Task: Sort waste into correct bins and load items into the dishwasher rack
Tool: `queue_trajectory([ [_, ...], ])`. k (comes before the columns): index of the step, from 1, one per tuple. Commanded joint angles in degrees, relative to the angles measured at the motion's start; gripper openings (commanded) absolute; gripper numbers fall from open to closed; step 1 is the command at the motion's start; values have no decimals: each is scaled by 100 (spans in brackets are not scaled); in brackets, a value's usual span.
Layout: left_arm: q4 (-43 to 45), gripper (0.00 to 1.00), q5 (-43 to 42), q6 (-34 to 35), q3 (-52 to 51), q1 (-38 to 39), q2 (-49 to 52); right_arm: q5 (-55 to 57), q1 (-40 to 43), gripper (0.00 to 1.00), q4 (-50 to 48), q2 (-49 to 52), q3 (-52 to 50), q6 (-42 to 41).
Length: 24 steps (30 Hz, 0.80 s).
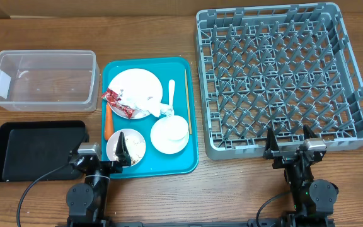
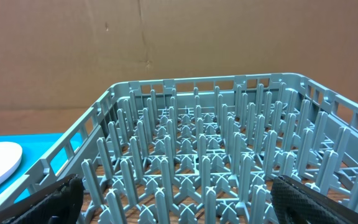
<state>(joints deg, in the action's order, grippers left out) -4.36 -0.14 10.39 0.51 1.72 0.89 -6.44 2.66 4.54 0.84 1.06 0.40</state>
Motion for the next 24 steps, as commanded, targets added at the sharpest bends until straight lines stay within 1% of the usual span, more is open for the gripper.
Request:
queue_trajectory([
  [1,7,100,55,35,-24,-55,-63,33,42,100,-31,-68,-61,-24],
  [11,9,100,35,-2,-24,-57,-63,33,42,100,-31,-68,-61,-24],
  [15,33,100,-350,42,52,-57,-63,33,42,100,-31,-68,-61,-24],
  [19,7,100,-684,492,494,-57,-63,33,42,100,-33,-68,-61,-24],
  [24,-286,100,-743,492,1467,-57,-63,33,42,100,-33,-68,-61,-24],
])
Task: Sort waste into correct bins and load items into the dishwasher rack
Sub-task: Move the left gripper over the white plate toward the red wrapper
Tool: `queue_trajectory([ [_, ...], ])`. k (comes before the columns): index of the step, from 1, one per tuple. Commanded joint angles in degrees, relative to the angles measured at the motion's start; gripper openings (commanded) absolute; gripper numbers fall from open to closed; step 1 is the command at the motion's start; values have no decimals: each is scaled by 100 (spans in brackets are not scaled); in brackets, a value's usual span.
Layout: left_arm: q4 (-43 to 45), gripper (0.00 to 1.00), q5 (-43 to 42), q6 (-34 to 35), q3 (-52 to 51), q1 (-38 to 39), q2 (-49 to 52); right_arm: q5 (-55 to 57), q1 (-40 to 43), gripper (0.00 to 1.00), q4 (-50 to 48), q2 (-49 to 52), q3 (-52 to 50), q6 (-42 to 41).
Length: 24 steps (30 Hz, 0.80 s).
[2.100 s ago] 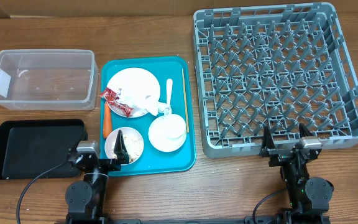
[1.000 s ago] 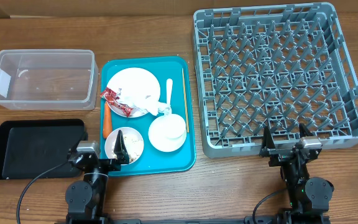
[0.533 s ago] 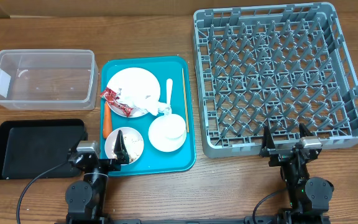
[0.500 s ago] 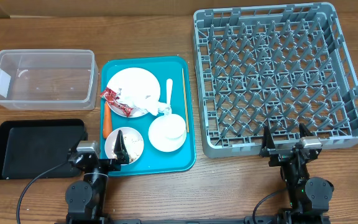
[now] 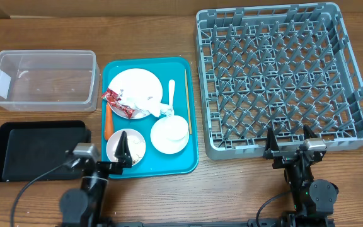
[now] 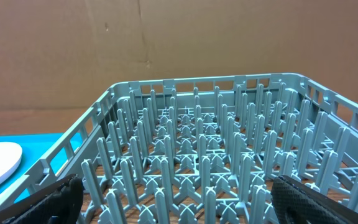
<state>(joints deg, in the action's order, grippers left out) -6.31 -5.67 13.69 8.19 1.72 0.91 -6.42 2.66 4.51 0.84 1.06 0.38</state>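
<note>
A teal tray (image 5: 188,161) holds a white plate (image 5: 134,85), a red wrapper (image 5: 115,101), an orange carrot (image 5: 108,121), a white spoon (image 5: 171,94), a chopstick (image 5: 186,101), a white bowl (image 5: 169,134) and a small soiled bowl (image 5: 137,146). The grey dishwasher rack (image 5: 276,75) on the right is empty. My left gripper (image 5: 103,154) is open at the tray's front left corner, with one finger over the small bowl. At the rack's front edge my right gripper (image 5: 288,144) (image 6: 179,199) stands wide open, holding nothing.
A clear plastic bin (image 5: 43,79) stands at the back left. In front of it lies a black tray (image 5: 36,151). Behind the table is a brown cardboard wall (image 6: 179,43). Bare wood runs along the front edge.
My left arm has shifted slightly to the left and toward the front edge. The right arm and every object are where they were.
</note>
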Motion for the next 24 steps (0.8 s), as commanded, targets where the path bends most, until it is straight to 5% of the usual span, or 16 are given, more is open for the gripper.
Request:
queue_trajectory([
  [1,-184,100,-190,160,898,-57,-63,31,42,100,-28,-68,-61,-22],
  [14,-1860,100,-190,149,3912,-57,494,33,42,100,-31,-68,-61,-22],
  [24,-4503,100,-496,-214,7055,-57,3038,31,42,100,-28,-68,-61,-22],
])
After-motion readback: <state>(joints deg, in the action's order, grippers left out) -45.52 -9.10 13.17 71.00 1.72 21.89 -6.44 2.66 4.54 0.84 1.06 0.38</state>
